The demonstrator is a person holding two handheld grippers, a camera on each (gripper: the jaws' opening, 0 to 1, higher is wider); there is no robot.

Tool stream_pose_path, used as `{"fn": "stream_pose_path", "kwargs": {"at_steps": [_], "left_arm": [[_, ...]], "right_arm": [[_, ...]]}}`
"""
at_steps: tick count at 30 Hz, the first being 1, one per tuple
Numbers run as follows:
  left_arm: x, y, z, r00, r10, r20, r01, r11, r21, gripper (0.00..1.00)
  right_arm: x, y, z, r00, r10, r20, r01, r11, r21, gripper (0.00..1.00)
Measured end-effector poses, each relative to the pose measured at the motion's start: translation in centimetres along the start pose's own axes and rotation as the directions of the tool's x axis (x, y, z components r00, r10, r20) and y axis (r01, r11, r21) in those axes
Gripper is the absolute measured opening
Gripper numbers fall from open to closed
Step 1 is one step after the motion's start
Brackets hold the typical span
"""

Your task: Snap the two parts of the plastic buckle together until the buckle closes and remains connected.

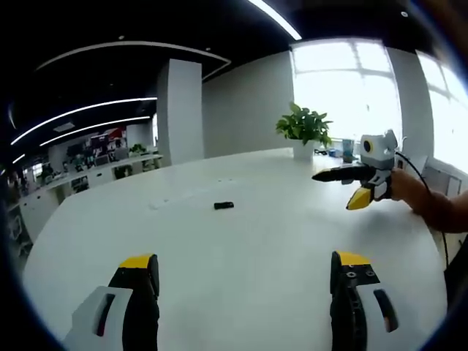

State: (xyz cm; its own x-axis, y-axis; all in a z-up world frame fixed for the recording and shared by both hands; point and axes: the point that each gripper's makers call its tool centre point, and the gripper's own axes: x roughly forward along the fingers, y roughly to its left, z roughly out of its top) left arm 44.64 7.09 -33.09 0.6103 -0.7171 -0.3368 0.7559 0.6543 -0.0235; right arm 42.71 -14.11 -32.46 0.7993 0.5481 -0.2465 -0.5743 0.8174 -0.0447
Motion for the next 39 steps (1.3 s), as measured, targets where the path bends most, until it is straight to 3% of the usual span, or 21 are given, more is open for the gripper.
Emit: {"fn": "stream_pose_path", "kwargs": {"at_steps": [18,25,32,39], "left_arm": [[-0.6,-0.2,-0.1,1.0,0.017,0.007,-0.017,1.0,0.015,0.99],[-0.7,-0.5,-0.7,1.0,0.019,-0.013,-0.018,1.0,0.021,0.99],[-1.2,-0.9,-0.7,1.0,0.019,0.001,-0.019,1.0,0.01,0.99],[-1.1,-1.4,-1.5,0.999,0.023,-0.024,-0.022,0.999,0.044,0.99]], "right_arm": [[-0.3,0.0,-0.3,1.0,0.009,0.005,-0.009,1.0,0.013,1.0],[0.1,-0.8,-0.3,1.0,-0.001,0.003,0.001,1.0,0.017,1.0],[0.0,0.0,-0.9,1.0,-0.001,-0.01,0.001,1.0,0.013,1.0],[0.3,-0.4,-1.3,1.0,-0.018,-0.022,0.018,1.0,-0.011,1.0]]}}
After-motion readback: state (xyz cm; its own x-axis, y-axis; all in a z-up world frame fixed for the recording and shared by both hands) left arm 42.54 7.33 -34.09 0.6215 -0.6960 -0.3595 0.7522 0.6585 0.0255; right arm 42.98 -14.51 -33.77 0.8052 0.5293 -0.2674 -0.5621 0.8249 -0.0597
